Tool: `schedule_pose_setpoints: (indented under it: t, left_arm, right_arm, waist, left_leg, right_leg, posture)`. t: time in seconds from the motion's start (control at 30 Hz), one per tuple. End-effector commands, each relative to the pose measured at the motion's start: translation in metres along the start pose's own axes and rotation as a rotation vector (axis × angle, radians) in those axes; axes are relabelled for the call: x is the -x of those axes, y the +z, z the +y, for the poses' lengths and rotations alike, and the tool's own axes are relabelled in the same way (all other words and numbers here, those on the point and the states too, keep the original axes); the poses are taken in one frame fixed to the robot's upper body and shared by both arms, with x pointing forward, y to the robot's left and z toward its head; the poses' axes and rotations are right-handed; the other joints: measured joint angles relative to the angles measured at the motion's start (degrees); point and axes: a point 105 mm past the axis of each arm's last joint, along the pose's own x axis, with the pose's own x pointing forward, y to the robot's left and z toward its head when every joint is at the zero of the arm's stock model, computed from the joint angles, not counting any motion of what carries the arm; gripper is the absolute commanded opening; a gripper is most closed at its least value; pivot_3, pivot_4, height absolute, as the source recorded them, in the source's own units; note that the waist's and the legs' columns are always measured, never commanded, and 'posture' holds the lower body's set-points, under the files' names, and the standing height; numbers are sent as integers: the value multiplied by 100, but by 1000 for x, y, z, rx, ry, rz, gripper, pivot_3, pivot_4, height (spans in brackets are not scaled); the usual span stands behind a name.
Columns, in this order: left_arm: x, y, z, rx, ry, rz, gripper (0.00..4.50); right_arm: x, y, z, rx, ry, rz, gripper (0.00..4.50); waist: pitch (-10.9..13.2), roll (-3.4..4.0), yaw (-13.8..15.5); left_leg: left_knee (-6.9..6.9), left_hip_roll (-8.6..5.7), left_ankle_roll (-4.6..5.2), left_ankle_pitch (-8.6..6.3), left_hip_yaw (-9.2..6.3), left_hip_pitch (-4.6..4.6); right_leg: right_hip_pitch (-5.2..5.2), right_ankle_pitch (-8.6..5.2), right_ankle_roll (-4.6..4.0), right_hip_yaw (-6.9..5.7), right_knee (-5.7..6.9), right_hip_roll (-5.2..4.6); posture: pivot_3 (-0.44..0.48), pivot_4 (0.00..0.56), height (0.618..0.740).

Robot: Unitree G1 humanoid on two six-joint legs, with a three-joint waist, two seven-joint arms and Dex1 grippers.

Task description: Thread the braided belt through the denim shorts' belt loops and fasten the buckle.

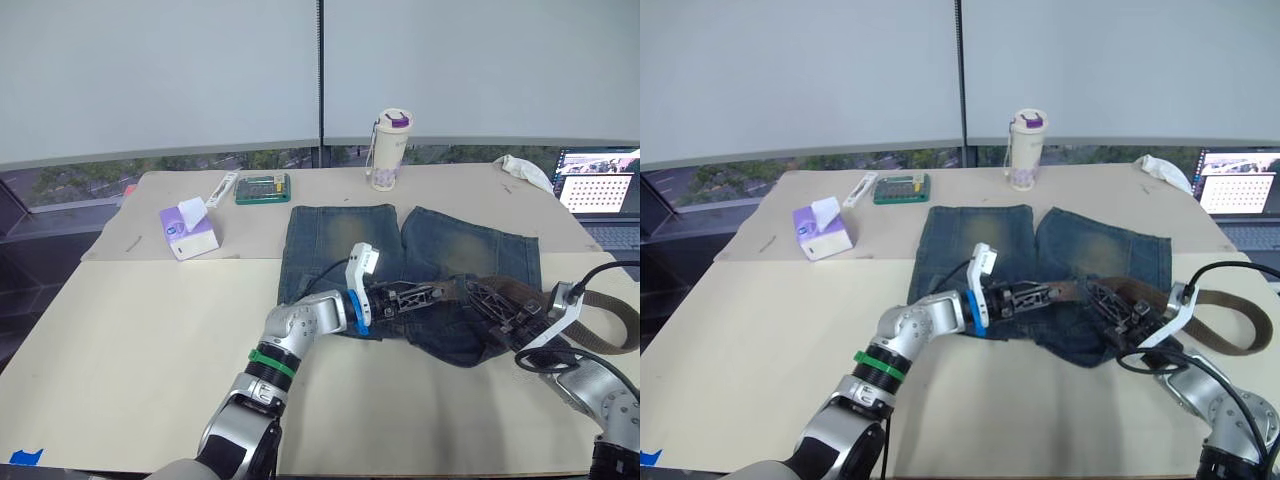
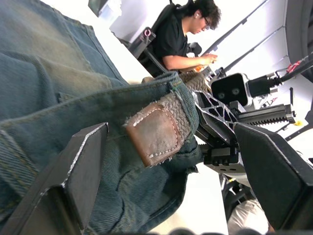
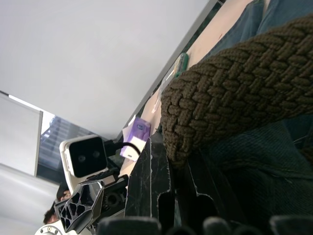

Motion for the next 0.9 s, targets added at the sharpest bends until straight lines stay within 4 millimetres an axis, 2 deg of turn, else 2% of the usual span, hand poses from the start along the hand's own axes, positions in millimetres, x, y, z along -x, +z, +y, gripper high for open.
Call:
schedule_pose_setpoints:
  t: [0.03, 0.33, 0.37, 0.47, 0.57, 0.7, 0.73, 0.77, 0.9]
  left_arm:
    - [-36, 6, -53, -16, -197, -27, 3312]
    - [-34, 3, -49, -24, -177, -30, 137]
    - [-33, 4, -48, -26, -167, -31, 11]
    - [-31, 6, -40, -28, -127, -39, 0]
    - [-23, 5, -26, -86, -45, -5, 0]
    - [-9, 4, -7, -145, 37, 34, 0]
    - [-5, 6, -2, -142, 62, 33, 0]
    - [0, 6, 4, -145, 91, 41, 0]
    - [13, 7, 17, -177, 151, 66, 0]
  right_arm:
    - [-2, 1, 21, 32, 97, 20, 0]
    - [-2, 2, 14, 89, 56, 15, 0]
    - [-1, 3, 12, 102, 41, 13, 401]
    - [7, 7, 8, 133, 12, 15, 1493]
    - [27, 21, -1, 202, -75, -16, 2523]
    - [48, 26, 9, 285, -101, -8, 3867]
    - [53, 24, 10, 311, -119, 9, 4347]
    - [56, 22, 11, 337, -135, 27, 4472]
    - [63, 11, 22, 362, -120, 66, 4472]
  waist:
    - [0, 0, 0]
    - [0, 0, 1]
    - [0, 0, 1]
    - [0, 0, 8]
    - [0, -1, 29]
    - [1, -2, 63]
    - [1, -2, 57]
    - [1, -2, 49]
    - [1, -2, 0]
  left_leg:
    - [0, 0, 0, 0, 0, 0]
    - [1, 0, 0, 0, 0, -1]
    - [1, 0, 0, 0, 0, -1]
    - [2, -1, 0, 0, 0, -1]
    - [5, -2, 0, 0, 0, -2]
    - [10, -7, 0, 0, 1, -7]
    - [9, -5, 0, -1, 1, -7]
    - [9, -4, 0, -1, 1, -6]
    - [8, 6, -1, -4, 2, -6]
  right_leg:
    - [0, 0, 0, 0, 0, 0]
    - [0, 0, 0, 0, -1, 0]
    - [0, 0, 0, 0, -1, -1]
    - [0, 0, 0, -1, 0, 0]
    - [1, 0, 1, -1, -1, -1]
    - [1, 1, 2, -1, -4, -3]
    - [1, 1, 2, -1, -4, -2]
    - [1, 1, 2, 0, -4, -2]
    - [3, -1, 4, 1, -4, 6]
  posture:
    - [0, 150, 740]
    - [0, 150, 740]
    - [0, 150, 740]
    - [0, 150, 740]
    - [0, 150, 740]
    - [0, 150, 740]
    - [0, 150, 740]
    - [0, 150, 740]
    - [0, 150, 740]
